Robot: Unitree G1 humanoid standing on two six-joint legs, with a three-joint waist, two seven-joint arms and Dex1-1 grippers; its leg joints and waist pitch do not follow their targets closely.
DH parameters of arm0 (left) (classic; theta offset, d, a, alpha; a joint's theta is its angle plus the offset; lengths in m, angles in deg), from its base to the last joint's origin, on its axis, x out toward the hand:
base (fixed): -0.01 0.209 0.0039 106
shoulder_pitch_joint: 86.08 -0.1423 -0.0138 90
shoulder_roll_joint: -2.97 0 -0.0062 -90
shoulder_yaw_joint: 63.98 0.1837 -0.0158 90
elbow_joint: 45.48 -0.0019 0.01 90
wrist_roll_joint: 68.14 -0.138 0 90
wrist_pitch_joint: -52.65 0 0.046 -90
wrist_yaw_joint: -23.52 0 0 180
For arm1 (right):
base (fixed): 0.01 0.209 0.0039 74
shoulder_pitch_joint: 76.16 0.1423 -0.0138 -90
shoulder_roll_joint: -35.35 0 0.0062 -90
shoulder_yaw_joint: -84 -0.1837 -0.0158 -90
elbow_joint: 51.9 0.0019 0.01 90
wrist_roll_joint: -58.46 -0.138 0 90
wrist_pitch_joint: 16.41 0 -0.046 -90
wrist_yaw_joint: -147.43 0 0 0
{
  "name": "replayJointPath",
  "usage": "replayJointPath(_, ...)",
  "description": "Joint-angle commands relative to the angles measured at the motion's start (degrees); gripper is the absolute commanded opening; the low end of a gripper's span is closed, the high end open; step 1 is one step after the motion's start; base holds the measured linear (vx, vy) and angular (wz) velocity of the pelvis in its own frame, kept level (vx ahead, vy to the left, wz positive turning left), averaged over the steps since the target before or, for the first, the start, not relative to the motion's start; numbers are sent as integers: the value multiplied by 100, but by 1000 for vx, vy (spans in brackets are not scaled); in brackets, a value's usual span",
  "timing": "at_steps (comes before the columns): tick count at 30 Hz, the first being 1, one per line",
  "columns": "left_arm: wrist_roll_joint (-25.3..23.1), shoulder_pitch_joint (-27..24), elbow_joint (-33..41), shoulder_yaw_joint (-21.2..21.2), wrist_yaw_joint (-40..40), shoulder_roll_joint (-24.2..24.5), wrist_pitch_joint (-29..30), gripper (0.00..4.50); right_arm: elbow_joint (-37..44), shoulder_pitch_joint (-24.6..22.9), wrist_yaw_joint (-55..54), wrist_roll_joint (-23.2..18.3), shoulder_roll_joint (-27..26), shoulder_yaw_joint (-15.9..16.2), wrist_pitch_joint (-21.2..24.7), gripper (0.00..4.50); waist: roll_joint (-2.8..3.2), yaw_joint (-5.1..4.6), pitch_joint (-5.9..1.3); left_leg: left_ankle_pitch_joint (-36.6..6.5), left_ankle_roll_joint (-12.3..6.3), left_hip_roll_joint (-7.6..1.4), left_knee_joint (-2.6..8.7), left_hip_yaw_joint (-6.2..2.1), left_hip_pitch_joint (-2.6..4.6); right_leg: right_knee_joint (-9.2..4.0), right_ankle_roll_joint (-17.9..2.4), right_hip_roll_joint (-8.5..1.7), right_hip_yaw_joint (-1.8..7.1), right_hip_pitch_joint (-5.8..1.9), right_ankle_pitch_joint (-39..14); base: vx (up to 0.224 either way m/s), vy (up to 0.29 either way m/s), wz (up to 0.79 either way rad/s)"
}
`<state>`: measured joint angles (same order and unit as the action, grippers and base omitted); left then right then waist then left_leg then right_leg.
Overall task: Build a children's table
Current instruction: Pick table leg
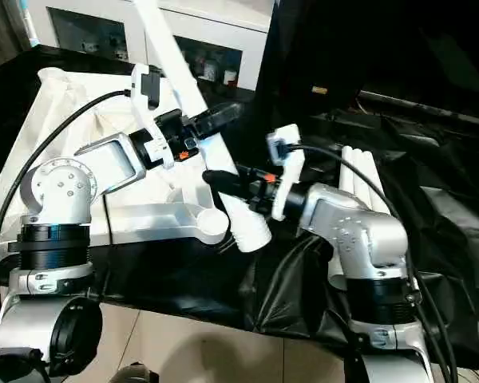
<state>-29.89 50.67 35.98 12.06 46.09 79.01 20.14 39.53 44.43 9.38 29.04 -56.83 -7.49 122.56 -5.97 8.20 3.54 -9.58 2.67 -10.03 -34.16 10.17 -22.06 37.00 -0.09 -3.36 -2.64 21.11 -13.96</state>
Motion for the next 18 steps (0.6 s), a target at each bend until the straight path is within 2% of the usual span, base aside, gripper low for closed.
replayJointPath(1, -3, 70, 168, 137, -129, -170, 87, 374, 16, 61, -259, 328, 106, 175, -107, 184, 64, -16, -384, -402, 240, -330, 383, -120, 163, -433, -989, -511, 275, -229, 297, 0, 0, 0)
replayJointPath(4, -119, 77, 71, 113, -375, -259, -62, 344, 15, 150, -525, 535, 25, 360, -176, 184, 64, -27, -386, -401, 271, -333, 385, -128, 162, -429, -973, -511, 273, -233, 331, 0, 0, 0)
replayJointPath(14, -494, 106, -157, 2, -1069, -352, -468, 278, -47, 323, -856, 741, -122, 497, -311, 184, 73, -39, -385, -507, 330, -334, 397, -136, 167, -431, -889, -506, 278, -231, 362, 0, 0, 0)
replayJointPath(15, -494, 106, -157, 2, -1069, -352, -468, 252, -47, 323, -856, 741, -122, 497, -311, 184, 73, -39, -385, -507, 330, -334, 397, -136, 167, -431, -889, -506, 278, -231, 362, 0, 0, 0)
replayJointPath(18, -530, 77, -144, 17, -1094, -318, -474, 245, -72, 341, -935, 791, -119, 520, -359, 184, 76, -35, -384, -501, 326, -329, 393, -133, 169, -432, -880, -507, 280, -231, 405, 0, 0, 0)
